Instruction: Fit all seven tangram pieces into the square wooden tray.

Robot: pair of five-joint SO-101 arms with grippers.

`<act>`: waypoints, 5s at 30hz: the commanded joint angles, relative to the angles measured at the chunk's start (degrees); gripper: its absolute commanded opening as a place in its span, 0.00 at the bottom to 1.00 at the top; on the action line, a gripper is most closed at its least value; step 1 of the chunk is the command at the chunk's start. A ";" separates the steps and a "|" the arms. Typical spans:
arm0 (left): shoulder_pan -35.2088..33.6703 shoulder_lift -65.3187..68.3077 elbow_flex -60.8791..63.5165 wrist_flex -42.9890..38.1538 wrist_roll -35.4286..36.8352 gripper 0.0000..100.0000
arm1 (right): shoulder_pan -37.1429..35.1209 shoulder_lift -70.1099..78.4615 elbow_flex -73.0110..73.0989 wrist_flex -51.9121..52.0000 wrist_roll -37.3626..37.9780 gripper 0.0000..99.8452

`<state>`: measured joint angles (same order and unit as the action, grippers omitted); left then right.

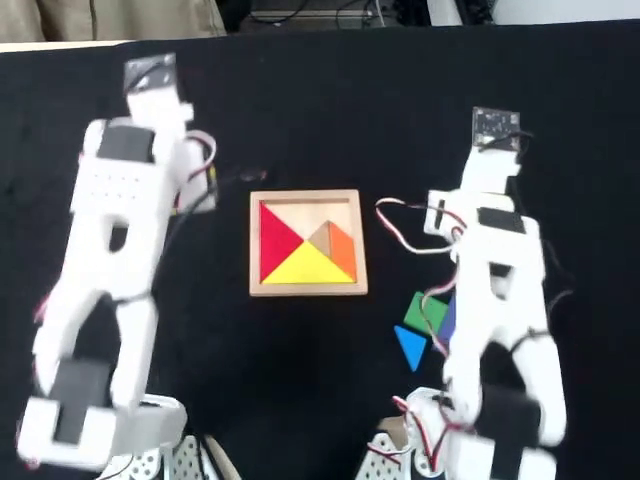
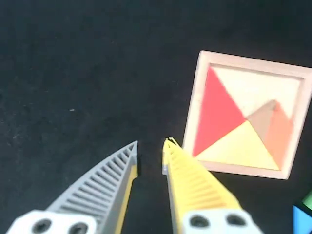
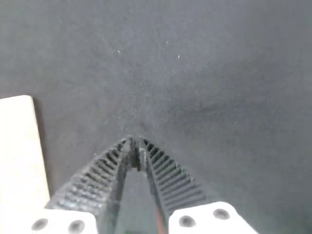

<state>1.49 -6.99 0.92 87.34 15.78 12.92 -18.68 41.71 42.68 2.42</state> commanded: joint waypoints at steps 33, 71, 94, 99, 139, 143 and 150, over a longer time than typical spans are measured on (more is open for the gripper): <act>-14.02 -40.18 72.75 -45.19 -6.07 0.19 | -11.96 -12.88 14.81 37.71 43.25 0.01; -11.38 -40.18 73.01 -45.63 -6.15 0.19 | -3.60 52.70 -57.98 50.64 43.60 0.01; -11.21 -40.18 73.01 -45.63 -6.15 0.19 | 19.60 28.00 -23.43 48.09 67.96 0.01; -11.21 -40.53 73.63 -45.63 -6.07 0.19 | 19.87 32.22 -21.49 45.10 69.27 0.01; -11.12 -40.26 73.36 -45.71 -6.07 0.19 | 0.18 43.38 -62.90 56.00 52.66 0.01; -11.12 -40.26 73.36 -45.71 -6.07 0.19 | 3.52 37.67 -50.77 47.30 52.48 0.01; -11.12 -40.35 73.54 -45.71 -6.07 0.19 | 18.20 37.67 -34.77 6.24 48.88 0.01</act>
<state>-10.37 -46.64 74.95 42.51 9.98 27.08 21.05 3.03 67.30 54.29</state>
